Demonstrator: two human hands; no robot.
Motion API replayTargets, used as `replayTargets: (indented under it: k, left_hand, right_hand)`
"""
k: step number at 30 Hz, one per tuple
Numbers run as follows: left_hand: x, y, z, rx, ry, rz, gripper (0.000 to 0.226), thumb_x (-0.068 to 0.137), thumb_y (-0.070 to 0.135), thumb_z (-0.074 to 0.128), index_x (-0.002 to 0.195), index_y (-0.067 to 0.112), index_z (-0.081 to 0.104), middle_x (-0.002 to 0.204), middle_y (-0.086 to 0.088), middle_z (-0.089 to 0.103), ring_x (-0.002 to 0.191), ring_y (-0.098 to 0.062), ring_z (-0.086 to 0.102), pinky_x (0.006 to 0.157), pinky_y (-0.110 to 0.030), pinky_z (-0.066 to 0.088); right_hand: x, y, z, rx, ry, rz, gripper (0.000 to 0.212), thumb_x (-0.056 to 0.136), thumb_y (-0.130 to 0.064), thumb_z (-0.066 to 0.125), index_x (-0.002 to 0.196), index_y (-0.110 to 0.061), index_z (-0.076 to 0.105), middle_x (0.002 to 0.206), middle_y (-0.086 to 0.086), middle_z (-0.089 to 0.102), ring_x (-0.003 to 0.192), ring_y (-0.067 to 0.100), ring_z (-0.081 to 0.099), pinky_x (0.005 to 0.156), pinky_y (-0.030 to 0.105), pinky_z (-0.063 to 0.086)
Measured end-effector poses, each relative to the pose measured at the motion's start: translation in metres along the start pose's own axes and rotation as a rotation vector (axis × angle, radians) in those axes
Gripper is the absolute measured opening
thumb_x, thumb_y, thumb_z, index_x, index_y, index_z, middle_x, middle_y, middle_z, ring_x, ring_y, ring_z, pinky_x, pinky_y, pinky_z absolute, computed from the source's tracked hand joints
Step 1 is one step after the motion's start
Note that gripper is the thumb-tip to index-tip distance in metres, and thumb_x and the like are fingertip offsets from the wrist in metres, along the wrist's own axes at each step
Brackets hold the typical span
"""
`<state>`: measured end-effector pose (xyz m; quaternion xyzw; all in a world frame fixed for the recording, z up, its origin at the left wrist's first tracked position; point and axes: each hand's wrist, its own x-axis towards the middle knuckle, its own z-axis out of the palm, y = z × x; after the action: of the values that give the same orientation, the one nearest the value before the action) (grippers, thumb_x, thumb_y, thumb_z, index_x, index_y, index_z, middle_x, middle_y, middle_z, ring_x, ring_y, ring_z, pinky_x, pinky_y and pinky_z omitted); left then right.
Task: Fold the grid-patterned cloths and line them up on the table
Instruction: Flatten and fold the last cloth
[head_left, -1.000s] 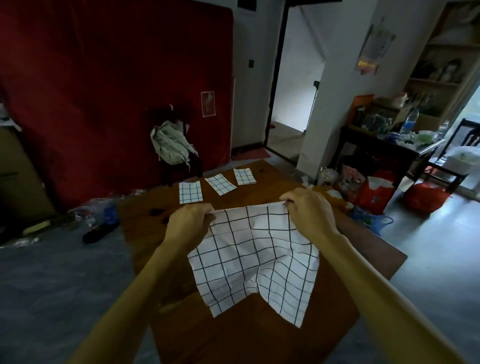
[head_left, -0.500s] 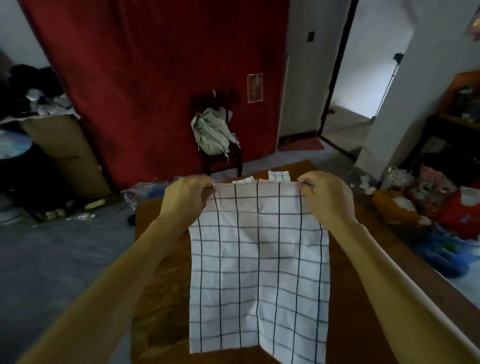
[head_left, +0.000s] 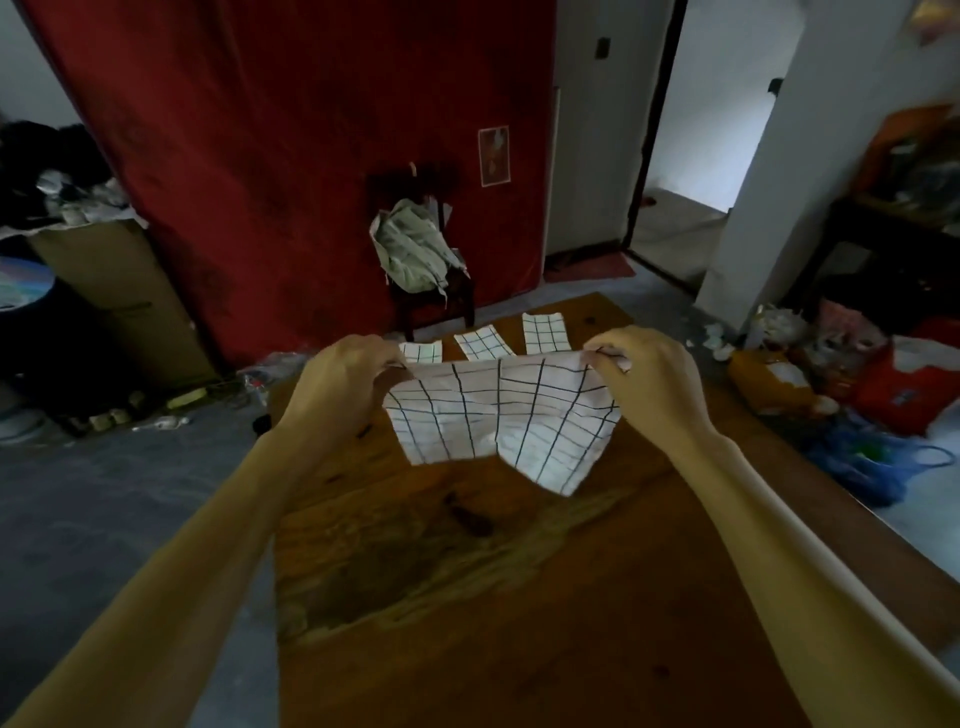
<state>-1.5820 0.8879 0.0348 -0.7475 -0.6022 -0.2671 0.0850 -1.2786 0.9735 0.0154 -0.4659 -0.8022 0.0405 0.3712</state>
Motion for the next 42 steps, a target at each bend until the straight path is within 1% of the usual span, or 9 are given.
replayTargets:
  k: [8, 13, 18, 22, 28, 32, 36, 38, 42]
  left_hand:
    - [-0.13, 0.013, -0.006, -0.077, -0.195, -0.073, 0.01, 0.088, 0.013, 0.064, 0.095, 0.018, 0.068, 0.092, -0.003, 0.066, 0.088, -0.022, 0.06, 0.069, -0.031, 0.042]
    - [-0.205, 0.041, 0.005, -0.074, -0.423, -0.182, 0.024, 0.09, 0.002, 0.054, 0.102, 0.019, 0.066, 0.105, 0.0, 0.062, 0.1, -0.019, 0.056, 0.085, -0.031, 0.046]
    - [-0.266, 0.044, 0.028, -0.144, -0.515, -0.22, 0.008, 0.093, 0.024, 0.057, 0.089, 0.022, 0.063, 0.094, 0.002, 0.063, 0.086, -0.015, 0.057, 0.069, -0.028, 0.04]
    - [-0.285, 0.047, 0.037, -0.144, -0.589, -0.274, 0.009, 0.09, 0.017, 0.058, 0.088, 0.022, 0.065, 0.095, 0.004, 0.065, 0.083, -0.012, 0.056, 0.07, -0.029, 0.045]
    - [-0.282, 0.039, 0.049, -0.132, -0.657, -0.34, 0.032, 0.082, 0.001, 0.055, 0.081, 0.031, 0.063, 0.089, 0.012, 0.062, 0.082, -0.007, 0.057, 0.068, -0.025, 0.045]
    - [-0.262, 0.024, 0.062, -0.199, -0.636, -0.402, 0.028, 0.085, 0.005, 0.061, 0.08, 0.033, 0.063, 0.084, 0.015, 0.063, 0.077, -0.002, 0.058, 0.063, -0.02, 0.044]
    - [-0.226, 0.005, 0.078, -0.261, -0.553, -0.459, 0.003, 0.086, 0.023, 0.068, 0.083, 0.025, 0.067, 0.084, 0.007, 0.068, 0.08, -0.009, 0.062, 0.071, -0.032, 0.052]
    - [-0.203, -0.003, 0.09, -0.261, -0.532, -0.451, 0.004, 0.086, 0.024, 0.068, 0.083, 0.025, 0.066, 0.082, 0.007, 0.067, 0.079, -0.009, 0.061, 0.067, -0.026, 0.049]
    - [-0.155, -0.021, 0.122, -0.197, -0.483, -0.433, 0.01, 0.088, 0.026, 0.065, 0.082, 0.019, 0.065, 0.075, 0.004, 0.064, 0.065, -0.01, 0.056, 0.054, -0.023, 0.041]
  right_hand:
    - [-0.138, -0.043, -0.008, -0.053, -0.199, 0.06, 0.019, 0.09, -0.019, 0.065, 0.108, -0.019, 0.068, 0.102, -0.003, 0.068, 0.09, 0.009, 0.058, 0.073, 0.022, 0.044]
    - [-0.224, -0.06, -0.004, -0.065, -0.27, 0.155, 0.018, 0.088, -0.014, 0.067, 0.105, -0.017, 0.071, 0.102, -0.002, 0.069, 0.088, 0.005, 0.053, 0.069, 0.014, 0.035]
    - [-0.286, -0.066, 0.006, -0.059, -0.371, 0.193, 0.015, 0.087, -0.017, 0.07, 0.102, -0.016, 0.072, 0.098, -0.003, 0.07, 0.084, 0.002, 0.053, 0.069, 0.007, 0.031]
    - [-0.311, -0.061, 0.011, -0.029, -0.439, 0.244, 0.01, 0.087, -0.023, 0.071, 0.096, -0.021, 0.073, 0.093, -0.007, 0.07, 0.082, 0.005, 0.056, 0.069, 0.016, 0.04]
    - [-0.318, -0.045, 0.025, -0.04, -0.489, 0.275, 0.007, 0.089, -0.023, 0.068, 0.091, -0.019, 0.072, 0.084, -0.007, 0.064, 0.08, 0.012, 0.057, 0.068, 0.024, 0.043]
    - [-0.29, -0.025, 0.037, 0.033, -0.48, 0.33, 0.008, 0.089, -0.023, 0.067, 0.093, -0.017, 0.071, 0.085, -0.011, 0.062, 0.079, 0.007, 0.057, 0.066, 0.018, 0.039]
    - [-0.249, 0.005, 0.057, 0.062, -0.462, 0.36, 0.011, 0.09, -0.028, 0.065, 0.092, -0.017, 0.069, 0.08, -0.007, 0.062, 0.07, 0.004, 0.055, 0.059, 0.018, 0.035]
    - [-0.228, 0.02, 0.067, 0.08, -0.47, 0.364, 0.008, 0.09, -0.028, 0.064, 0.085, -0.022, 0.065, 0.073, -0.009, 0.058, 0.064, 0.002, 0.052, 0.056, 0.017, 0.032]
    - [-0.19, 0.054, 0.095, 0.09, -0.465, 0.39, 0.027, 0.091, -0.03, 0.063, 0.068, -0.017, 0.055, 0.06, -0.001, 0.051, 0.053, 0.015, 0.046, 0.051, 0.026, 0.033]
